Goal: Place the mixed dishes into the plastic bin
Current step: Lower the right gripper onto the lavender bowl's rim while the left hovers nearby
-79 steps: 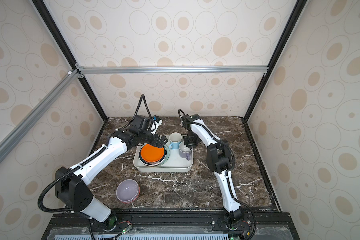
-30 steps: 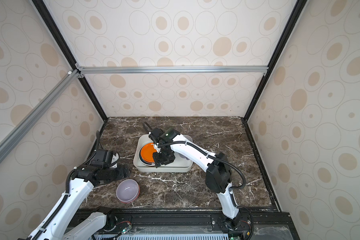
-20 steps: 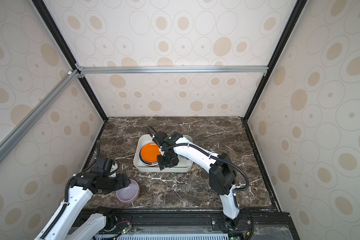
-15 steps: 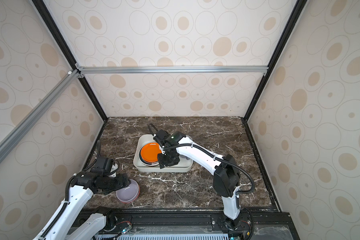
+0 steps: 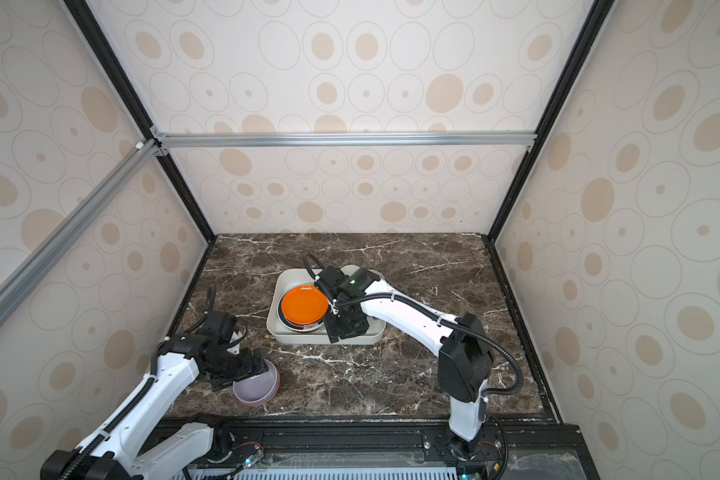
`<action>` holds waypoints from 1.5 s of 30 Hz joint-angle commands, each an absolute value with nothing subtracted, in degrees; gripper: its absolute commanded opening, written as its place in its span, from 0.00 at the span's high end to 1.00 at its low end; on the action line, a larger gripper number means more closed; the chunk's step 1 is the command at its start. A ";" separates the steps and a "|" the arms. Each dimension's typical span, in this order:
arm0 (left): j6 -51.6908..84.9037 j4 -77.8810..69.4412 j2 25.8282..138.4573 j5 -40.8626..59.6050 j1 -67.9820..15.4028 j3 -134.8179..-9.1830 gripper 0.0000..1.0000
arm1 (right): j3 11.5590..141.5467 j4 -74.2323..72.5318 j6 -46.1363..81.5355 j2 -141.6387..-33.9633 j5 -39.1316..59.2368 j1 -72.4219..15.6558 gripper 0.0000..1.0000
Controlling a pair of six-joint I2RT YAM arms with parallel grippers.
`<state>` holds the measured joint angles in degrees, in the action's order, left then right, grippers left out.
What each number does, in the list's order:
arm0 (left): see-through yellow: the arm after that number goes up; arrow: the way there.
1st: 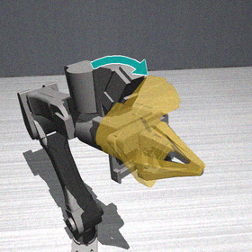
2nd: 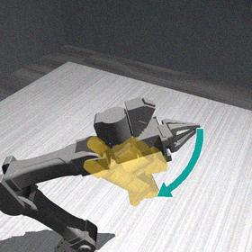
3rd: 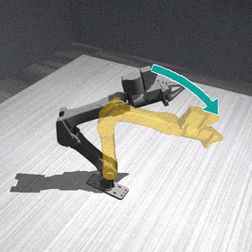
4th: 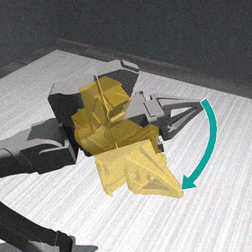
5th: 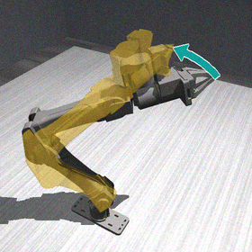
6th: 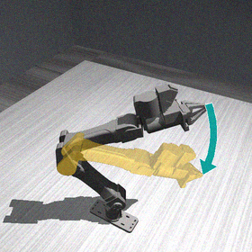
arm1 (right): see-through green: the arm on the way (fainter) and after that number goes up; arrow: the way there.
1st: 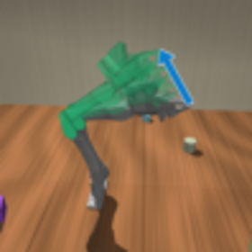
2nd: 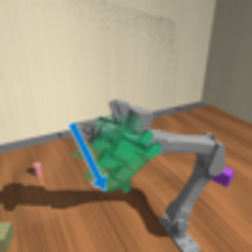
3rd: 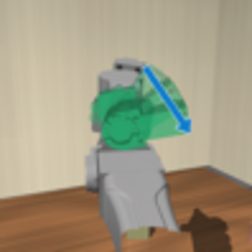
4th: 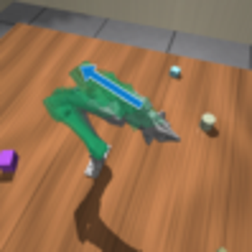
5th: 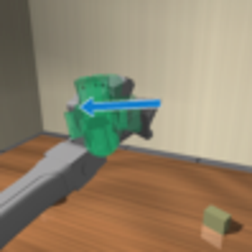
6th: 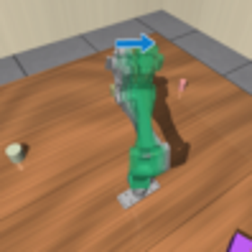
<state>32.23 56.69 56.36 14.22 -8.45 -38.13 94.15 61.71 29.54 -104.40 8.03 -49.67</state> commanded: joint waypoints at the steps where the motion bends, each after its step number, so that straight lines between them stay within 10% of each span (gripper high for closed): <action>1: 32.90 54.86 57.26 17.45 -8.26 -37.22 0.14 | 92.53 61.26 30.28 -102.29 7.43 -48.88 0.46; 5: 34.57 52.69 57.47 20.31 -8.44 -36.40 0.33 | 91.07 60.99 30.15 -101.16 7.91 -47.78 0.46; 20: 41.65 41.56 67.80 20.36 -20.13 -40.64 0.43 | 86.99 63.35 30.35 -96.59 6.44 -46.23 0.46; 29: 40.10 37.71 78.74 19.09 -24.43 -48.01 0.73 | 81.81 64.33 33.57 -90.57 5.25 -46.18 0.46; 45: 40.61 36.04 83.79 19.30 -31.85 -54.81 0.43 | 79.84 58.17 33.09 -94.56 13.98 -46.35 0.46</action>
<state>40.03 35.11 85.91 20.29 -31.38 -52.51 80.64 60.80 32.75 -92.27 10.66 -46.22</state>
